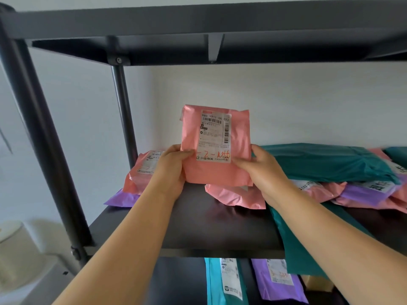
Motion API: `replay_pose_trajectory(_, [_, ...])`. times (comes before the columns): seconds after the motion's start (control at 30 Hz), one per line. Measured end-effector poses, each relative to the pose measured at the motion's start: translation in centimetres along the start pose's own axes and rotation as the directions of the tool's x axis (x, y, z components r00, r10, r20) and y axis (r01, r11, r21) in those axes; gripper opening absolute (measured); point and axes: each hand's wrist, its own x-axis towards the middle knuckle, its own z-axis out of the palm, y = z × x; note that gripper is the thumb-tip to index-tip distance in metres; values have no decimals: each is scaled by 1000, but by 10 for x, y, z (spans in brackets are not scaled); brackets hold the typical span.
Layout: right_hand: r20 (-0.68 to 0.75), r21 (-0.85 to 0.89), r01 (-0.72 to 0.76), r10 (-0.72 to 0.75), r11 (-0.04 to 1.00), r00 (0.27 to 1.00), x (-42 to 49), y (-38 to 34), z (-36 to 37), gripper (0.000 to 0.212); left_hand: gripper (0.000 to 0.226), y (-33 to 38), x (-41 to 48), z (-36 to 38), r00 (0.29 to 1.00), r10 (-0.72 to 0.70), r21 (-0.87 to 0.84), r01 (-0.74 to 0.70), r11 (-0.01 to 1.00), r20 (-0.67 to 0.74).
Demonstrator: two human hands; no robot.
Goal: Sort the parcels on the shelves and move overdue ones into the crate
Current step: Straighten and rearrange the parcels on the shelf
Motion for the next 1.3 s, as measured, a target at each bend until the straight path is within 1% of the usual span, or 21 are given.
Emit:
replay_pose_trajectory(0.07, [-20, 0, 13, -13, 1000, 1000, 0, 0, 5, 33, 32, 1, 0, -5, 999, -29, -6, 29, 1000, 22])
replay_pose_trajectory(0.13, [-28, 17, 30, -30, 999, 999, 0, 0, 8, 34, 26, 0, 0, -10, 999, -30, -2, 30, 1000, 41])
replay_pose_trajectory(0.23, [-35, 12, 69, -69, 998, 997, -1, 0, 10, 32, 21, -3, -1, -15, 997, 20, 38, -22, 999, 70])
replay_pose_trajectory(0.43, [-42, 2, 78, -78, 997, 996, 0, -1, 14, 29, 18, -2, 3, -18, 996, 86, 62, -88, 994, 37])
replay_pose_trajectory(0.57, [-48, -4, 83, -83, 997, 995, 0, -2, 14, 30, 20, -2, 3, -18, 995, 95, 68, -97, 993, 33])
replay_pose_trajectory(0.77, [-54, -1, 70, -70, 998, 996, 0, -3, 13, 26, 18, 0, 4, -16, 994, 109, 96, -110, 989, 22])
replay_pose_trajectory(0.93, [-42, 0, 63, -63, 998, 997, 0, -6, 15, 25, 15, 2, 2, -14, 990, 139, 145, -133, 980, -30])
replay_pose_trajectory(1.0, [-35, 0, 58, -58, 998, 998, 3, -6, 18, 28, 14, 4, 1, -12, 983, 176, 201, -161, 966, -58])
replay_pose_trajectory(1.07, [-12, -7, 42, -42, 999, 999, 6, -7, 23, 34, 13, 7, 1, -11, 970, 226, 294, -191, 936, -89])
replay_pose_trajectory(1.13, [-1, -17, 30, -30, 999, 1000, 11, -7, 30, 39, 11, 10, 2, -11, 957, 265, 408, -197, 891, -117])
replay_pose_trajectory(1.2, [-20, -24, 19, -20, 1000, 1000, 17, -7, 38, 38, 7, 12, 6, -12, 945, 299, 514, -193, 835, -130])
replay_pose_trajectory(1.23, [-38, -11, 6, -7, 1000, 999, 20, -7, 42, 37, 14, 13, 8, -13, 940, 315, 570, -189, 800, -131])
replay_pose_trajectory(1.3, [-66, 11, -26, 27, 1000, 997, 27, -8, 53, 34, 37, 13, 11, -18, 933, 334, 646, -175, 743, -131])
